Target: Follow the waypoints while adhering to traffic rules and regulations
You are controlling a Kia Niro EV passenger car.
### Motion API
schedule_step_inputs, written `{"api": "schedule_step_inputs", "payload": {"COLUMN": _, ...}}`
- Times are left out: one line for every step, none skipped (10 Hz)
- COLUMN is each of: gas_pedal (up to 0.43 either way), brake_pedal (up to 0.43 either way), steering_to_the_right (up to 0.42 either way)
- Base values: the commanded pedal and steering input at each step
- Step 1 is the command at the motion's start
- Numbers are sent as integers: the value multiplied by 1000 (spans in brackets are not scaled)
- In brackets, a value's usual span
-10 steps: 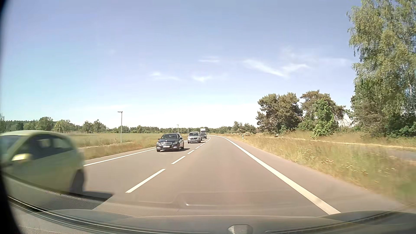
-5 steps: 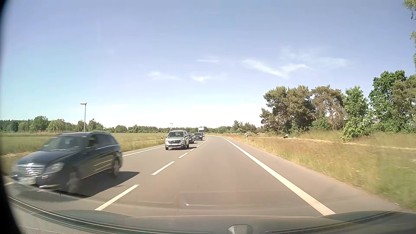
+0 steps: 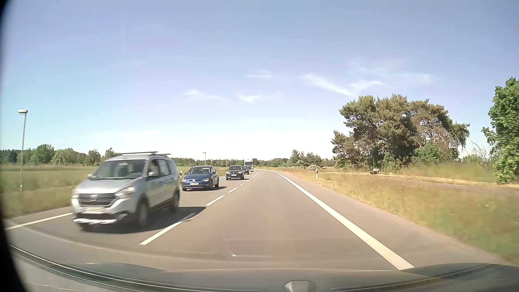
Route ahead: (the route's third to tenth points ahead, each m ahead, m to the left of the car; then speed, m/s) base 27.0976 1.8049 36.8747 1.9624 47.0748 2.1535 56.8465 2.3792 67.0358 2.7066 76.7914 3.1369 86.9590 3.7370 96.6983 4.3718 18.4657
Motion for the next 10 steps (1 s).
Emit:
{"api": "schedule_step_inputs", "payload": {"gas_pedal": 87, "brake_pedal": 24, "steering_to_the_right": 0}}
{"api": "schedule_step_inputs", "payload": {"gas_pedal": 87, "brake_pedal": 24, "steering_to_the_right": 0}}
{"api": "schedule_step_inputs", "payload": {"gas_pedal": 87, "brake_pedal": 24, "steering_to_the_right": 0}}
{"api": "schedule_step_inputs", "payload": {"gas_pedal": 87, "brake_pedal": 24, "steering_to_the_right": 0}}
{"api": "schedule_step_inputs", "payload": {"gas_pedal": 87, "brake_pedal": 24, "steering_to_the_right": 0}}
{"api": "schedule_step_inputs", "payload": {"gas_pedal": 87, "brake_pedal": 24, "steering_to_the_right": 0}}
{"api": "schedule_step_inputs", "payload": {"gas_pedal": 87, "brake_pedal": 24, "steering_to_the_right": -1}}
{"api": "schedule_step_inputs", "payload": {"gas_pedal": 87, "brake_pedal": 24, "steering_to_the_right": 0}}
{"api": "schedule_step_inputs", "payload": {"gas_pedal": 87, "brake_pedal": 24, "steering_to_the_right": -1}}
{"api": "schedule_step_inputs", "payload": {"gas_pedal": 87, "brake_pedal": 24, "steering_to_the_right": -1}}
